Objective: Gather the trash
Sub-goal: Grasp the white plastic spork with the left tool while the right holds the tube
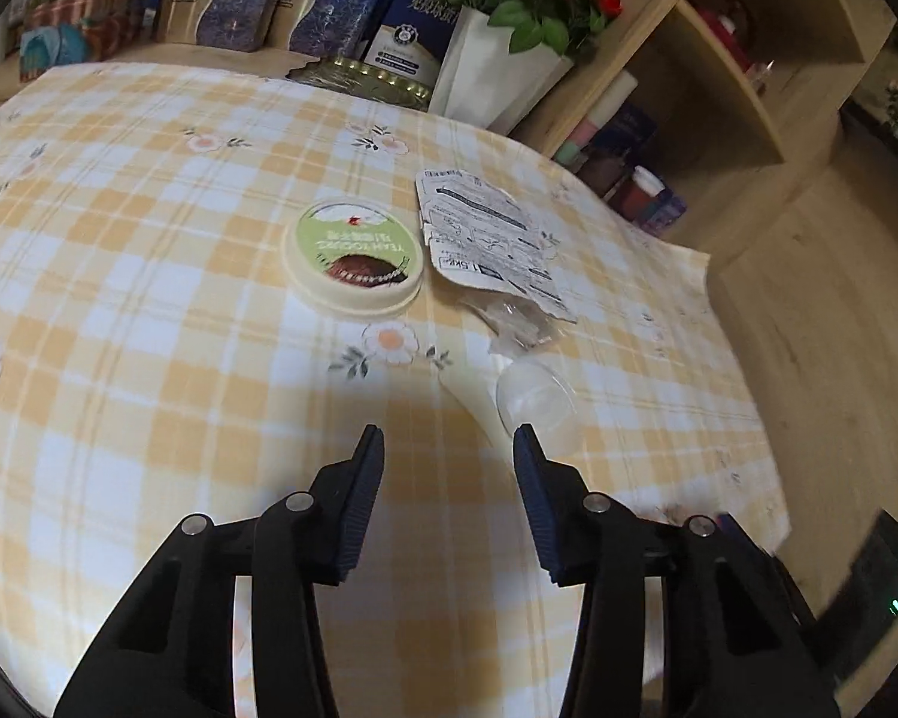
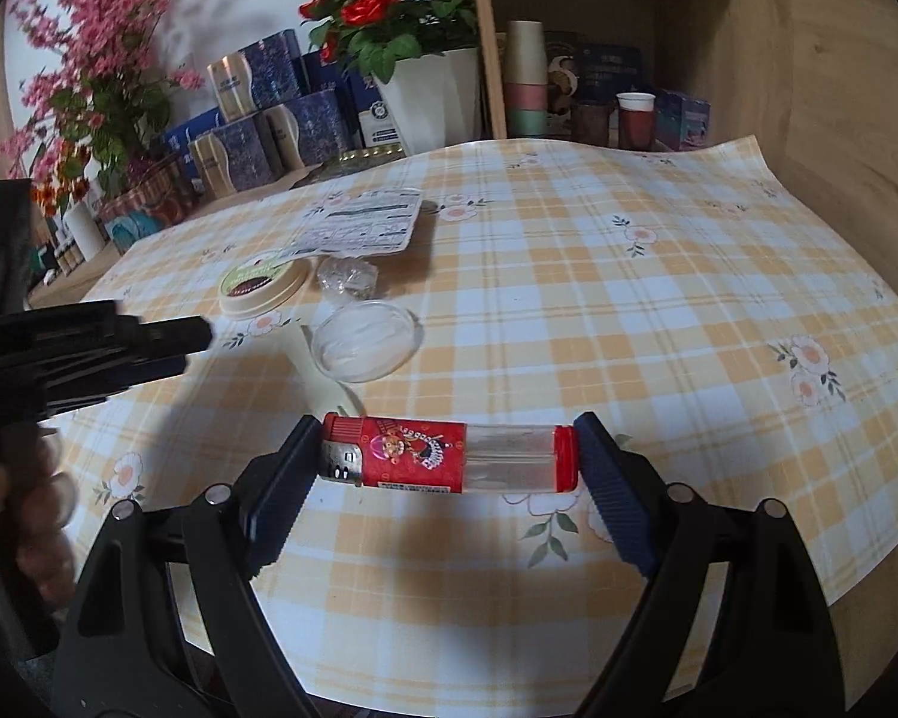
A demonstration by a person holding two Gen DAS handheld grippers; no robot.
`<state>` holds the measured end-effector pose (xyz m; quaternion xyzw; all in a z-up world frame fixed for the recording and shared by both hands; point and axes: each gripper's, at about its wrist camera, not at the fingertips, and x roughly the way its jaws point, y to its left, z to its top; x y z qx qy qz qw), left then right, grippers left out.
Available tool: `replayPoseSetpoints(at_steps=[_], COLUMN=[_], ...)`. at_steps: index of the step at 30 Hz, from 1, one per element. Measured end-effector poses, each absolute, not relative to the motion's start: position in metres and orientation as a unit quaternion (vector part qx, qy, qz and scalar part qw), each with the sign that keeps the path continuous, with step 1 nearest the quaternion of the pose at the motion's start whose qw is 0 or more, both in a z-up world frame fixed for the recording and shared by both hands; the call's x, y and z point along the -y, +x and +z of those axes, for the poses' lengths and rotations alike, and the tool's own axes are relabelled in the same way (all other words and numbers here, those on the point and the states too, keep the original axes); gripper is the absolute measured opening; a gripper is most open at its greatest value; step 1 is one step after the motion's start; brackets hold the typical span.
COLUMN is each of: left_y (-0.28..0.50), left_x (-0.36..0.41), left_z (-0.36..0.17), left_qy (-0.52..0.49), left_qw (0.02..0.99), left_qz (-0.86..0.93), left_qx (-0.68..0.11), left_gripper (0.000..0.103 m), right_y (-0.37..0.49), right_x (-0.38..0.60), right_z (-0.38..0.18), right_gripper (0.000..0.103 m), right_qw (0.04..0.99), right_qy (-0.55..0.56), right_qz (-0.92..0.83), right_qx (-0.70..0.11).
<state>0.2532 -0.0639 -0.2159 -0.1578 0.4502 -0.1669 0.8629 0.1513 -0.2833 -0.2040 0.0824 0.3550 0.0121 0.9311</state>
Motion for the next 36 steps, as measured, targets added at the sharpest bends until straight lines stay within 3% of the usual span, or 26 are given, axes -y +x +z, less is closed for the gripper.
replayPoseSetpoints(at_steps=[5, 18, 32, 36], left_y=[0.275, 0.293, 0.267, 0.249], left_x=[0.1, 0.133, 0.087, 0.1], left_z=[-0.223, -0.239, -0.237, -0.221], left_qy=[-0.076, 0.024, 0.07, 0.097], left_qw=[0.884, 0.883, 0.861, 0.864], left_qz=[-0.124, -0.1, -0.137, -0.223], left_qx=[-0.445, -0.459, -0.485, -0.441], left_gripper=[0.044, 0.045, 0.046, 0.044], right_y=[0.15, 0.152, 0.148, 0.147], right_x=[0.298, 0.315, 0.317, 0.319], right_z=[-0.207, -0.213, -0.213, -0.21], right_gripper=[0.084, 0.084, 0.084, 0.084], right_qw=[0.931, 0.929, 0.928, 0.929], right_qy=[0.104, 0.129, 0.137, 0.143], right_qz=[0.009, 0.006, 0.007, 0.005], right_qx=[-0.351, -0.348, -0.345, -0.342])
